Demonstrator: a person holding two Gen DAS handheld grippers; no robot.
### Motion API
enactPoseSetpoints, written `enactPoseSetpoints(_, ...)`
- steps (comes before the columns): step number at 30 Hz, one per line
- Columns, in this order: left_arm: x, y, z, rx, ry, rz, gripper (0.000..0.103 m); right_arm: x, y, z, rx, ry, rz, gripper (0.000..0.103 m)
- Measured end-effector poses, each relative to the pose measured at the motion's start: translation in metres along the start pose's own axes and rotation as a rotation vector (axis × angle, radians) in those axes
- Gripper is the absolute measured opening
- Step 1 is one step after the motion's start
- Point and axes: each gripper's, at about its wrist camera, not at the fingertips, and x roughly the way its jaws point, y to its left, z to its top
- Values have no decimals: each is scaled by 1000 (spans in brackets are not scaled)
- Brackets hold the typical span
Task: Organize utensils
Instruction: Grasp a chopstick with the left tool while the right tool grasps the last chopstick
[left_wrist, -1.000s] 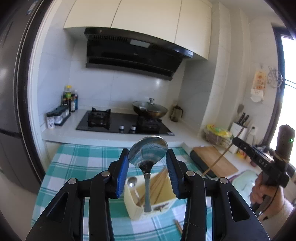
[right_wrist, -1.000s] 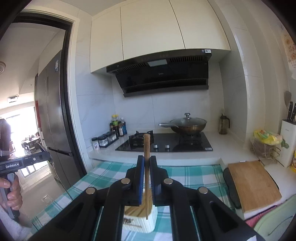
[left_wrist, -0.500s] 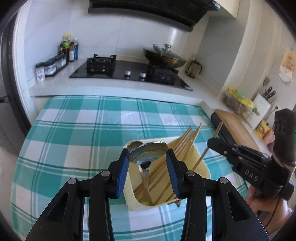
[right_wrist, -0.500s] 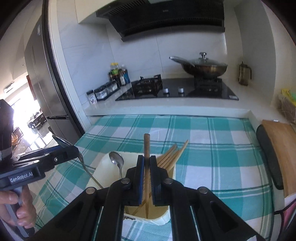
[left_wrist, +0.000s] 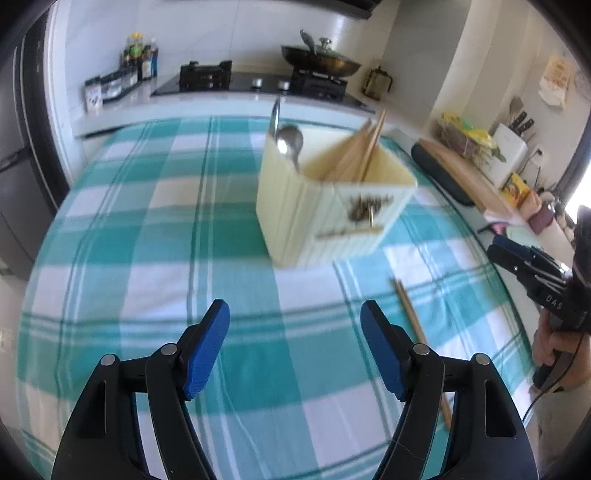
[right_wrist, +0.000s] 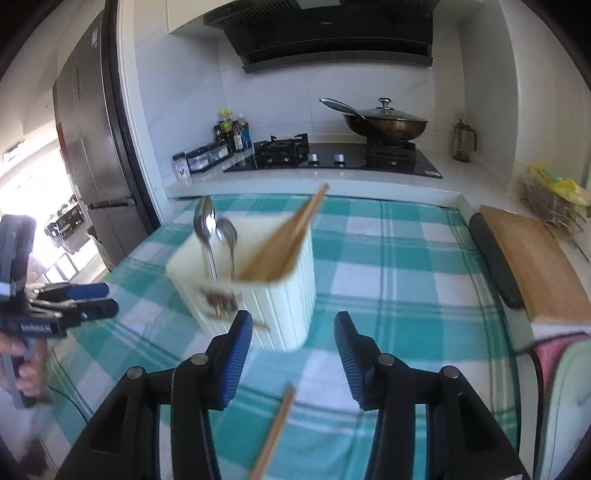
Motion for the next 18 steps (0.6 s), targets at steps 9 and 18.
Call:
enactPoseSetpoints(9,36,-74,-79,18,96,-83,76,-51,-21,-183,187,124,-156,47)
enactPoseSetpoints(18,69,-135,-69,57,57,-41,82,-57,-34,-197,266,96,-211,47)
